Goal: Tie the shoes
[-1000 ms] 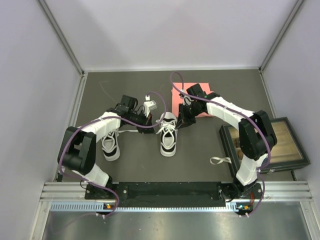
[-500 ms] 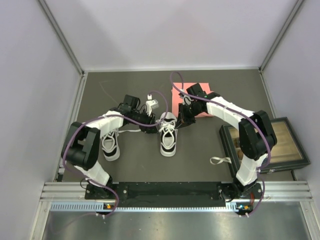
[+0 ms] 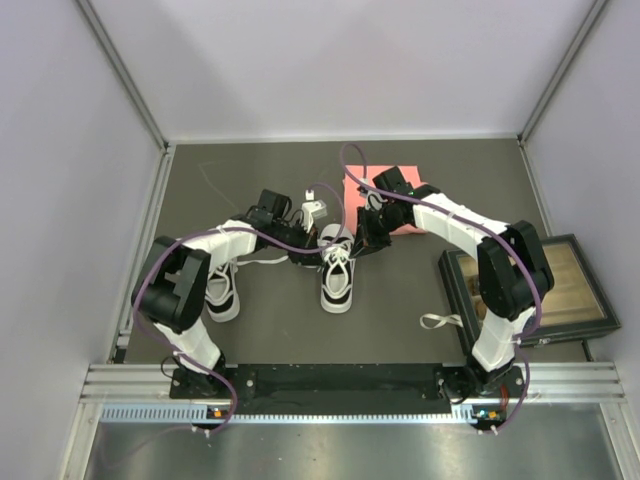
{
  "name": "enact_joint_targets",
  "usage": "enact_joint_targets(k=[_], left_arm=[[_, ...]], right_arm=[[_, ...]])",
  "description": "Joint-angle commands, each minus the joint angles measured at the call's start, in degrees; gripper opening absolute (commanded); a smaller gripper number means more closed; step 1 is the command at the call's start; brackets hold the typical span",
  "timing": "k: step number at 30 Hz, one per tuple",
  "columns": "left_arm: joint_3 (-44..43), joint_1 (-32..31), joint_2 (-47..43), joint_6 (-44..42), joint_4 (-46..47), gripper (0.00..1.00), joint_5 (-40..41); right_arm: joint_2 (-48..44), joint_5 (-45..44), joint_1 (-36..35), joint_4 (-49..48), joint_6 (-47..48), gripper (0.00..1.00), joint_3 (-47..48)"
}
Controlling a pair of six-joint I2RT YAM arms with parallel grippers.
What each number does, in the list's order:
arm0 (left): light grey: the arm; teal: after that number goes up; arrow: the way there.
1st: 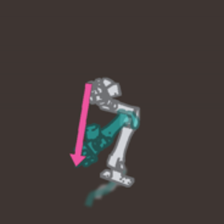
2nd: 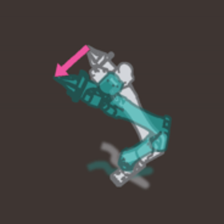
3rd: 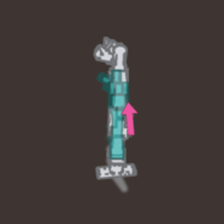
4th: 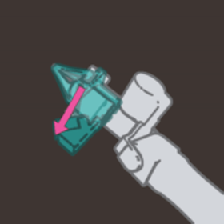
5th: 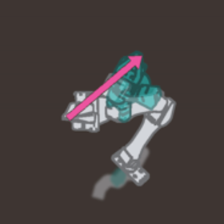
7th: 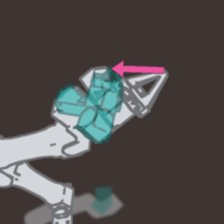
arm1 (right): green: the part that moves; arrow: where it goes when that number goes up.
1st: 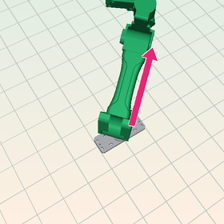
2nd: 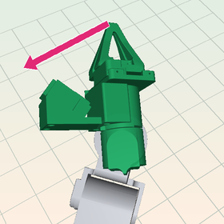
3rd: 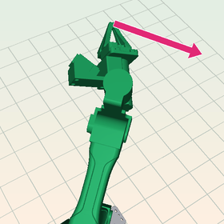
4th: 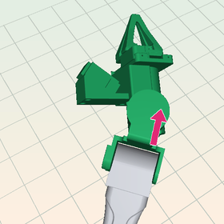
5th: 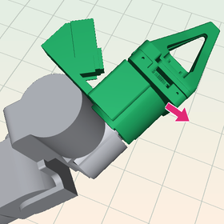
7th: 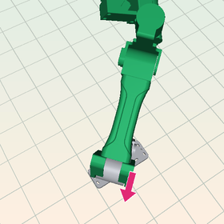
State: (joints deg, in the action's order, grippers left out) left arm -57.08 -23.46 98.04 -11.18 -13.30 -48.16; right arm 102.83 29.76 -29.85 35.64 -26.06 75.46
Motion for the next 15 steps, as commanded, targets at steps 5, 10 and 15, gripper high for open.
enact_joint_targets(k=[5, 10, 15], left_arm=[[-1.5, 0.0, -2.1, -3.1, -1.7, 0.00, -0.4], [-0.8, 0.9, -4.3, -7.2, -6.8, 0.00, -0.1], [-0.7, 0.9, -5.0, -9.0, -8.1, 0.00, 0.3]], right_arm=[[-1.2, 0.5, 0.3, -0.4, 1.0, 0.02, 1.4], [-1.2, 0.5, 1.1, -0.8, 0.7, 0.10, 1.5], [-1.5, 1.0, 1.7, -2.7, -0.7, 0.16, 1.6]])
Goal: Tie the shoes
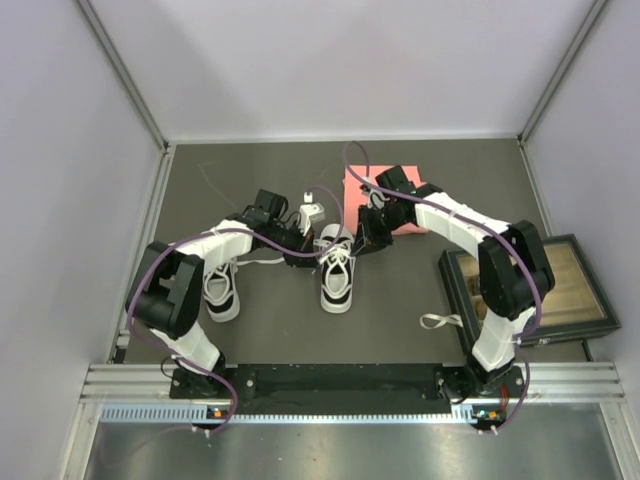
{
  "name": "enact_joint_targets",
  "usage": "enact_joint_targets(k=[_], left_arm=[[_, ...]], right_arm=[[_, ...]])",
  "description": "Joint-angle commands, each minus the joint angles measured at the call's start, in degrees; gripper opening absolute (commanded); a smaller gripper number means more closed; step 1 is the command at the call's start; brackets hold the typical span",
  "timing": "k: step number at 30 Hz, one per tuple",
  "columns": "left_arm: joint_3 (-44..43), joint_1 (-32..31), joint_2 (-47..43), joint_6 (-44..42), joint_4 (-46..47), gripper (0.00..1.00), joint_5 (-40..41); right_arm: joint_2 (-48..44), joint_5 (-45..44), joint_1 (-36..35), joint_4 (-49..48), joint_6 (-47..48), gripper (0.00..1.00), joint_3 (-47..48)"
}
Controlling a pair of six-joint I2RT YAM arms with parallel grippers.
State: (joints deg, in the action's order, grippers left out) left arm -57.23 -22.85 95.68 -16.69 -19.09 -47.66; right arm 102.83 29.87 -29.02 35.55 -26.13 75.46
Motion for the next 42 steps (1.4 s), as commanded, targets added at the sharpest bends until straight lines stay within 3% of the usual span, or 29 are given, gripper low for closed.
enact_joint_targets(k=[1, 6, 30, 37, 41, 42], left_arm=[[-0.6, 0.2, -2.5, -3.6, -2.4, 0.00, -0.2], [-0.8, 0.2, -2.3, -5.2, -3.6, 0.00, -0.2], [-0.6, 1.1, -3.3, -12.6, -10.0, 0.00, 1.0], [-0.4, 1.4, -3.4, -13.3, -10.4, 0.00, 1.3], [-0.1, 1.4, -3.6, -12.8, -9.8, 0.00, 1.3], [0.0, 1.6, -3.6, -11.7, -8.6, 0.01, 1.4]], right_arm=[[-1.5, 1.0, 1.1, -2.8, -0.8, 0.18, 1.7], [-1.3, 1.8, 1.9, -4.2, -1.9, 0.30, 2.2], [5.4, 8.2, 2.8, -7.3, -5.5, 0.39, 5.8], [5.9, 9.0, 2.8, -7.3, -5.7, 0.33, 6.2], [5.3, 9.7, 2.9, -8.1, -5.7, 0.09, 5.5], [5.2, 9.9, 2.8, -8.0, -5.7, 0.07, 5.5]])
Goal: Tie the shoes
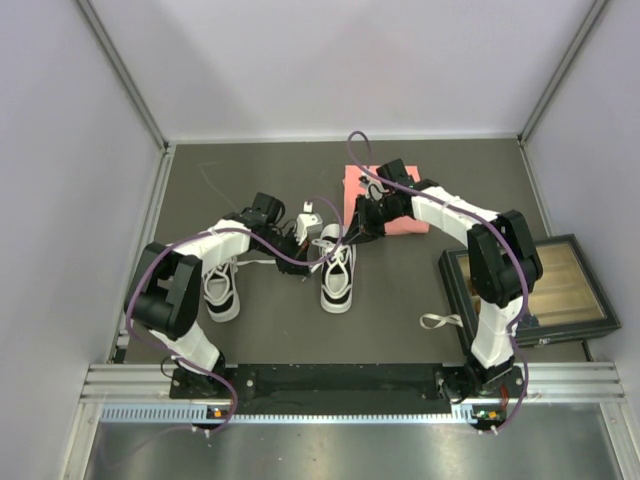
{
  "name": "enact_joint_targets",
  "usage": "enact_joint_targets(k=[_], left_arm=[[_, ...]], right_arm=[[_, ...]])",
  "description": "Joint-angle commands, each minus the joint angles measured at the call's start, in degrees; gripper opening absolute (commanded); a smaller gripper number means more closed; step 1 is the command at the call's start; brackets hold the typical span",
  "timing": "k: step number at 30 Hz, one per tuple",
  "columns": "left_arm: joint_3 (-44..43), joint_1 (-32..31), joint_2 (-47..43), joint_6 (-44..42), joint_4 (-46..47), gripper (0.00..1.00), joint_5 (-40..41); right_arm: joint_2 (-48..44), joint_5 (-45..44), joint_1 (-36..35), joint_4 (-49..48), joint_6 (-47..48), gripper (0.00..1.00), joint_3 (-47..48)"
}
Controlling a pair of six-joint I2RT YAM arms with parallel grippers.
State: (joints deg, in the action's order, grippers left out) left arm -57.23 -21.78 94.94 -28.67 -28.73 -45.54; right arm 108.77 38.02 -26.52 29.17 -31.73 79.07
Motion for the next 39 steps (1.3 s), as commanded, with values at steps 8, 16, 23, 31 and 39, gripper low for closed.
enact_joint_targets(k=[8, 16, 23, 31, 39], left_arm=[[3.0, 3.8, -7.9, 17.6, 17.5, 0.46, -3.1], [3.7, 3.8, -4.2, 48.9, 31.6, 0.61, 0.0], [5.9, 1.5, -4.1, 62.0, 36.6, 0.63, 8.4], [2.9, -0.5, -0.7, 63.1, 32.2, 0.59, 16.3], [1.3, -1.9, 1.9, 64.2, 31.7, 0.59, 18.8]], right_arm=[[-2.0, 1.4, 0.3, -1.6, 0.4, 0.00, 0.6], [-2.9, 1.8, 0.3, -1.0, 1.7, 0.00, 0.4], [-4.2, 2.5, 0.2, -0.6, 2.5, 0.00, -1.0], [-4.9, 2.6, -0.5, -0.5, 3.1, 0.00, -1.9], [-4.5, 2.6, -0.7, -0.7, 2.7, 0.00, -1.4]])
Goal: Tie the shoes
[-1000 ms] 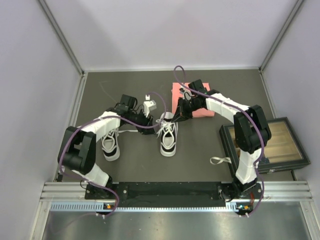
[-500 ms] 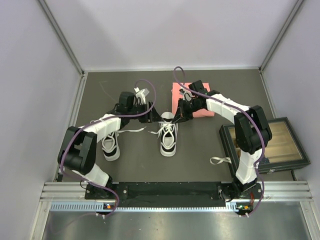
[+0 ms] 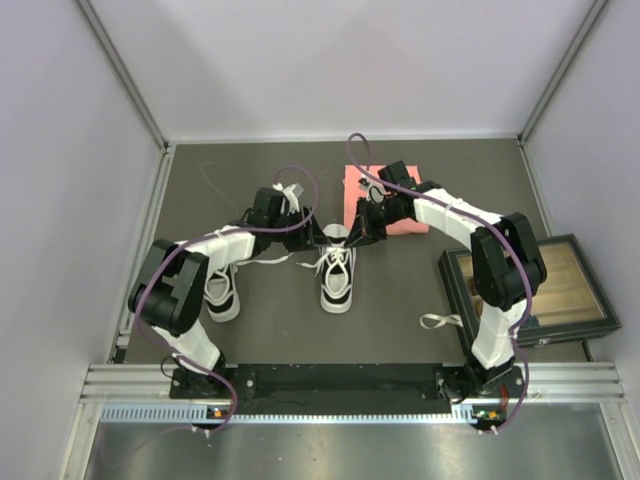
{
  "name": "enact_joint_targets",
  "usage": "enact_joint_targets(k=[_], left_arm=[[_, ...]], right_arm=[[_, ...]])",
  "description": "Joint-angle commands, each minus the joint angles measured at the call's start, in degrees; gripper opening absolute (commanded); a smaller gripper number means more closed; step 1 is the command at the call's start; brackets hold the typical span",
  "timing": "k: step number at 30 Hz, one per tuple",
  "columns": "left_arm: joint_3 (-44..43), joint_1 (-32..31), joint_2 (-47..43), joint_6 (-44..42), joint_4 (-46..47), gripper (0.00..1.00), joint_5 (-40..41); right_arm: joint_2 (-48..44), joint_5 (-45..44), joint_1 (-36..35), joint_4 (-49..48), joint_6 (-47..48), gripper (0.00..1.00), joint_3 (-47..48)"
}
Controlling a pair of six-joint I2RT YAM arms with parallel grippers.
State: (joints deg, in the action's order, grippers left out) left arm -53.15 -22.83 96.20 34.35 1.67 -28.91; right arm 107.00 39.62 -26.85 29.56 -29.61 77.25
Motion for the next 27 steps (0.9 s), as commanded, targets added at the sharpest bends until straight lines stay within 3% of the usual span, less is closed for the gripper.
enact_joint_targets(k=[1, 14, 19, 27], left_arm=[[-3.2, -1.2, 0.8, 1.2, 1.3, 0.59, 2.5], [-6.7, -1.8, 5.5, 0.6, 0.1, 0.60, 4.8], [-7.9, -2.0, 5.2, -1.0, -1.4, 0.42, 5.5], [-5.7, -2.0, 0.3, -4.2, -1.2, 0.26, 5.1]], right_arm=[[-2.6, 1.1, -0.5, -1.1, 0.6, 0.00, 0.4], [-1.9, 1.3, -0.5, -0.2, 1.1, 0.00, 1.1], [-2.0, 1.1, -0.4, 0.1, 1.6, 0.00, 1.1], [-2.6, 0.0, -0.3, 1.2, 2.0, 0.00, 1.1]])
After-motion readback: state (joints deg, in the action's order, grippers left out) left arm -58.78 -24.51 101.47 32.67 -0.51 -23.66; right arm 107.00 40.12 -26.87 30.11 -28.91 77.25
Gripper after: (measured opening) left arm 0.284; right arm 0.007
